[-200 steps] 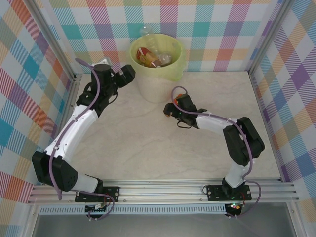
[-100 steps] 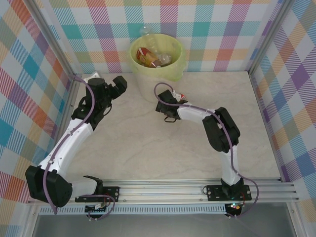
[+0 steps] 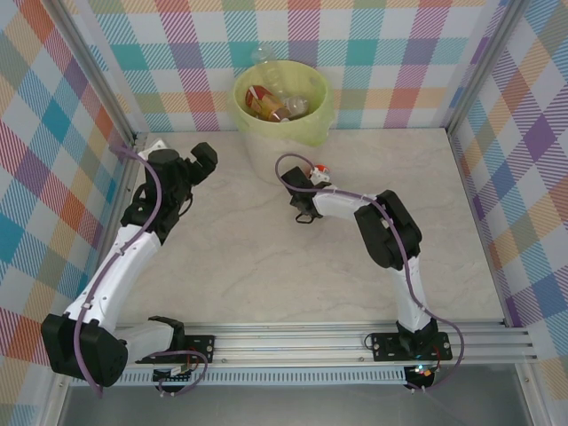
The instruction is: Put the plastic bottles in the bin
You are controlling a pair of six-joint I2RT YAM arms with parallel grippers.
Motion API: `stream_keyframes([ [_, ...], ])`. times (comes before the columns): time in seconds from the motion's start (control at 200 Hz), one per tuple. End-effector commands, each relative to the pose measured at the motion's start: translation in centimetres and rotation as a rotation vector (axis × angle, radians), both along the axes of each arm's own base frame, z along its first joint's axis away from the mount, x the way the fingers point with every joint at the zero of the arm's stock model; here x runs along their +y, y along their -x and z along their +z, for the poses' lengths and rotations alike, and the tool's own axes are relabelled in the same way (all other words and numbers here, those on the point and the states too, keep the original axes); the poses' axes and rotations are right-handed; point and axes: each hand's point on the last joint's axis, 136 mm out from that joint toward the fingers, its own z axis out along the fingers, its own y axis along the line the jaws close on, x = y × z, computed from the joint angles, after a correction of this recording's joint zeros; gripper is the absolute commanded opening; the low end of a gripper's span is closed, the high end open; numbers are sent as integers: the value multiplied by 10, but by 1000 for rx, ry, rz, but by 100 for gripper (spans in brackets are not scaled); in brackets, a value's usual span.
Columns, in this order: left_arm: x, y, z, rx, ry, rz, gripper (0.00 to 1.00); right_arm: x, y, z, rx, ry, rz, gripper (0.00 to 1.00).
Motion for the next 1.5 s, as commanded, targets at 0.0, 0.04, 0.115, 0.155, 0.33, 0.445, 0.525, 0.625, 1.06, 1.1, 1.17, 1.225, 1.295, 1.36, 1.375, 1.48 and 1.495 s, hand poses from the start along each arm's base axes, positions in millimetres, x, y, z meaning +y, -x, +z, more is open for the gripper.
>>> stream_keyframes([
  [0.0,13,3,4,-30,10,44,100,-1,3,2,-36,-18,-2,52],
  [0.04,14,3,2,-27,16,49,100,-3,3,4,-48,-19,-2,48],
  [0.115,16,3,-2,-20,20,55,100,-6,6,9,-69,-20,-3,44],
  [0.155,17,3,-3,-20,21,58,100,-8,7,13,-80,-26,-2,42],
  [0.33,19,2,-11,-27,25,61,100,-18,19,34,-133,-63,-6,34],
  [0.445,19,0,-16,-26,29,58,100,-32,31,54,-205,-95,-20,22],
  [0.525,19,0,-20,-24,31,59,100,-43,40,68,-248,-93,-23,11],
  [0.625,21,1,-24,-27,28,68,100,-54,49,85,-285,-78,-12,0],
  [1.06,44,29,-59,22,-26,160,100,-75,53,196,-530,-86,87,0],
  [1.1,46,31,-61,28,-29,162,100,-70,49,211,-554,-107,129,0],
  [1.17,47,35,-65,29,-27,164,100,-63,43,236,-579,-130,202,0],
  [1.225,48,37,-66,27,-22,164,100,-57,38,252,-588,-149,256,0],
  [1.295,49,40,-69,32,-21,168,100,-50,31,271,-604,-161,324,0],
  [1.36,52,42,-70,32,-24,176,100,-42,22,288,-615,-176,379,0],
  [1.375,52,43,-70,34,-25,177,100,-40,20,291,-616,-179,391,0],
  [1.48,56,46,-72,37,-28,189,100,-24,6,312,-618,-192,478,1],
  [1.495,56,47,-72,37,-28,189,100,-22,4,314,-620,-191,486,2],
])
